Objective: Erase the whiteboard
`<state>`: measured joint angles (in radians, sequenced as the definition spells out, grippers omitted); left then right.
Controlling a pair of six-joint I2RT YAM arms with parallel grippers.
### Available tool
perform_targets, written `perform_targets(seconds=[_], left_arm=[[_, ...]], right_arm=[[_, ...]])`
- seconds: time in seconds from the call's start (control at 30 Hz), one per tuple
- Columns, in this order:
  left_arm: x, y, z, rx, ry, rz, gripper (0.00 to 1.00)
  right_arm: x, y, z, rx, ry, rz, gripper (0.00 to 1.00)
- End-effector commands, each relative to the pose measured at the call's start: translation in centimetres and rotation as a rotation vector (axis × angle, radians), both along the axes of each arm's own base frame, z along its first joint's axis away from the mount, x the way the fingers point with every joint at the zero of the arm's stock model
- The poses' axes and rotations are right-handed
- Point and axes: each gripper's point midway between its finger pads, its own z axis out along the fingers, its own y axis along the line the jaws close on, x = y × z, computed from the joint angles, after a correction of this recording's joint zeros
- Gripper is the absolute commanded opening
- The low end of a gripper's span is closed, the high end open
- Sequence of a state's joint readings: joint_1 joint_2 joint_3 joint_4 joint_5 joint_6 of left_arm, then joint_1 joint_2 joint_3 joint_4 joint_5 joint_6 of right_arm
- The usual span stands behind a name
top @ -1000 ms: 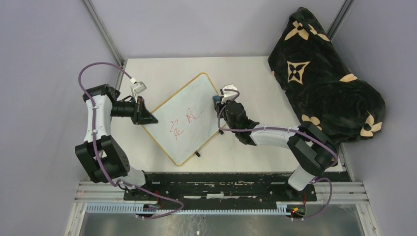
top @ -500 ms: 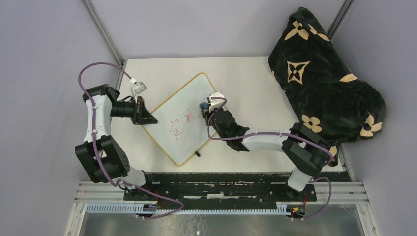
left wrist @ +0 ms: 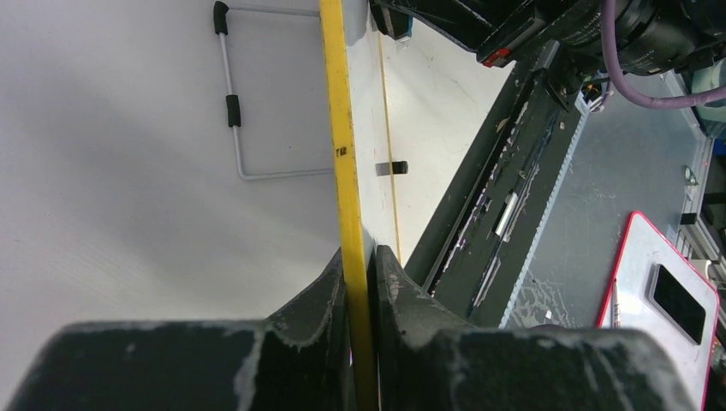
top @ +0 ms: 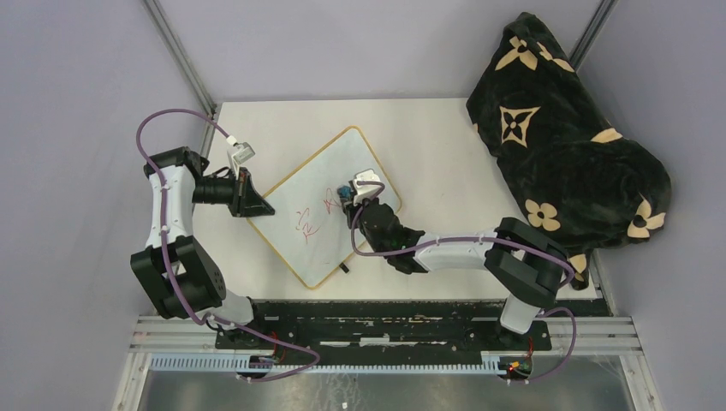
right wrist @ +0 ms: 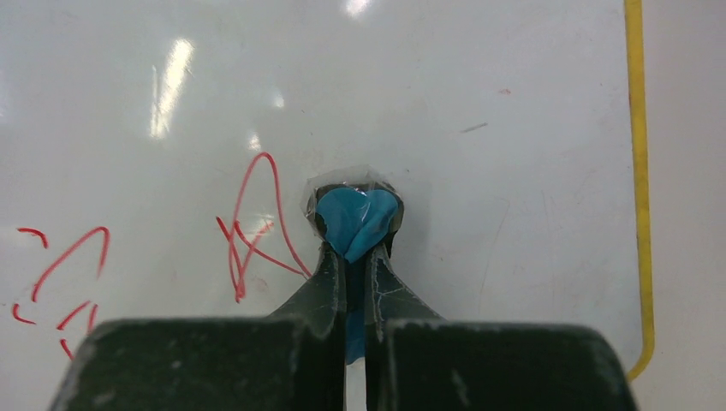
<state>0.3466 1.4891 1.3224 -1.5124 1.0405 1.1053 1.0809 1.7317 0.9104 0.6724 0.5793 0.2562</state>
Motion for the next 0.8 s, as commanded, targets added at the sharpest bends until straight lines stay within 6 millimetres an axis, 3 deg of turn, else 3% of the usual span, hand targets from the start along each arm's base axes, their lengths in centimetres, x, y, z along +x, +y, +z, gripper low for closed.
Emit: perform_targets(seconds=[0.0,0.2,0.3,0.53,0.77], left_arm=[[0.5,0.6,-0.8,0.095,-0.117,-0.072,0.03],[0.5,0.6,-0.7,0.101,-0.120,-0.071,0.03],[0.5,0.5,-0.7,0.099,-0.118,-0.074,0.03],[0.5,0.4,-0.7,0.092,-0.113,-0.075,0.03],[0.5,0.4,-0.7,0.094,-0.115,-0.076,0.03]], right_arm=[[0.5,-3.5,-0.4,-0.055,0.001,-0.082,0.01],[3.6,-7.9,0.4,-0.069,-0.004,-0.185,0.01],[4.4,-8.2,0.8,-0.063,-0.002,-0.180,0.01],[4.2,-4.2,0.9,-0.013,0.017,-0.061,0.01],[1.1,0.9,1.7,0.013,-0.003,0.069,0.01]])
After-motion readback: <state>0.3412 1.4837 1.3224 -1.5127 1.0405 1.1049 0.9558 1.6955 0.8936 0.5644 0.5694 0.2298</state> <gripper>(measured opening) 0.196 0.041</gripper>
